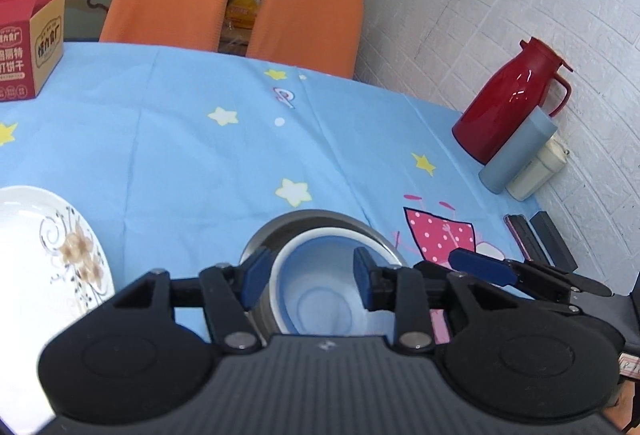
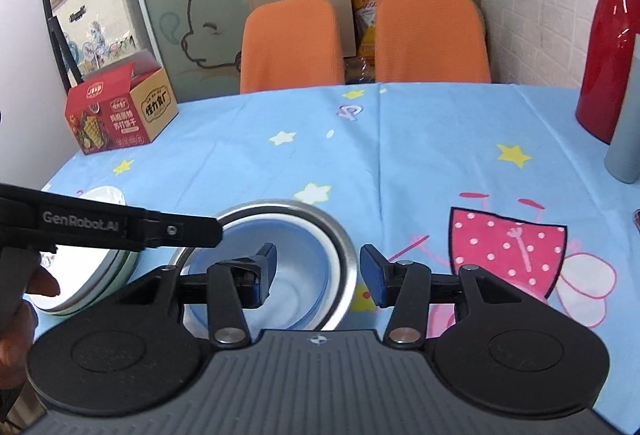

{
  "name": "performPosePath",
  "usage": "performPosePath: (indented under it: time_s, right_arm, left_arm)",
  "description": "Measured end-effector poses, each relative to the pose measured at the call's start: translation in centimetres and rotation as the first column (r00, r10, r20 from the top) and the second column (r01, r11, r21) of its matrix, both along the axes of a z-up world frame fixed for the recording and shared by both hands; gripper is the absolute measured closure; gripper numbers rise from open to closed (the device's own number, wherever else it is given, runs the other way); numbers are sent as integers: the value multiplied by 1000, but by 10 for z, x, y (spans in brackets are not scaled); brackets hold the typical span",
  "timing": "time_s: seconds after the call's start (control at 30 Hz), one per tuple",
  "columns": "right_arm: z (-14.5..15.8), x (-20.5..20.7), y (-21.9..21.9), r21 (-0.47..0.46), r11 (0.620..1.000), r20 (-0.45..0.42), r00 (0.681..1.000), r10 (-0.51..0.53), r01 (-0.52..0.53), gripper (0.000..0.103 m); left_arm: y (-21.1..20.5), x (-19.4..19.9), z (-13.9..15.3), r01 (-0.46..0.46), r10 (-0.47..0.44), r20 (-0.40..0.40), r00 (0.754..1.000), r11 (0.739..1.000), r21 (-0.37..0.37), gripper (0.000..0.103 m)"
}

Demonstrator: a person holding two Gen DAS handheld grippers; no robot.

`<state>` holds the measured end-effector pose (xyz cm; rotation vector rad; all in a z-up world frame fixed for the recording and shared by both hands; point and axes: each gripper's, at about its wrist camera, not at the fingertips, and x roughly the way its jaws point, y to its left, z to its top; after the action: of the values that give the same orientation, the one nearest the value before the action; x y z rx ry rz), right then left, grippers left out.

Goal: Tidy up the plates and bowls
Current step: 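Lower the blue bowl into the white bowl and open the right gripper, then close the right gripper on the rim of the nested bowls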

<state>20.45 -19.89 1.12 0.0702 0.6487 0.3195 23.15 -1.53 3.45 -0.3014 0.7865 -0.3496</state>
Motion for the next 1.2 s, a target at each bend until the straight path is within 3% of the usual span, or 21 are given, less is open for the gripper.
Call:
performPosePath:
  time_s: [0.17, 0.3, 0.43, 0.53, 1.2]
  right_arm:
    - [0, -17, -5, 33, 999, 55, 998, -6, 5, 2]
    - [-13, -34, -4, 68, 997, 80, 996, -39, 33, 0]
    - [-31, -52, -5, 119, 989, 76, 993, -93, 83, 0]
    - [-36, -55, -4, 108, 989, 66, 992, -105, 97, 0]
    - [-34, -28, -1, 86, 988, 77, 988, -136, 130, 0]
  left_arm:
    - [5, -14, 3, -26, 26, 54, 998, 1000, 3, 46]
    - [10, -28, -2, -77, 78, 90, 993, 997, -21, 33]
    - [13, -35, -13, -115, 118, 80, 990, 992, -50, 32]
    - [11, -35, -19, -122, 124, 77, 989, 992, -30, 31]
    - [1, -16, -28, -153, 150, 65, 987, 987, 45, 30]
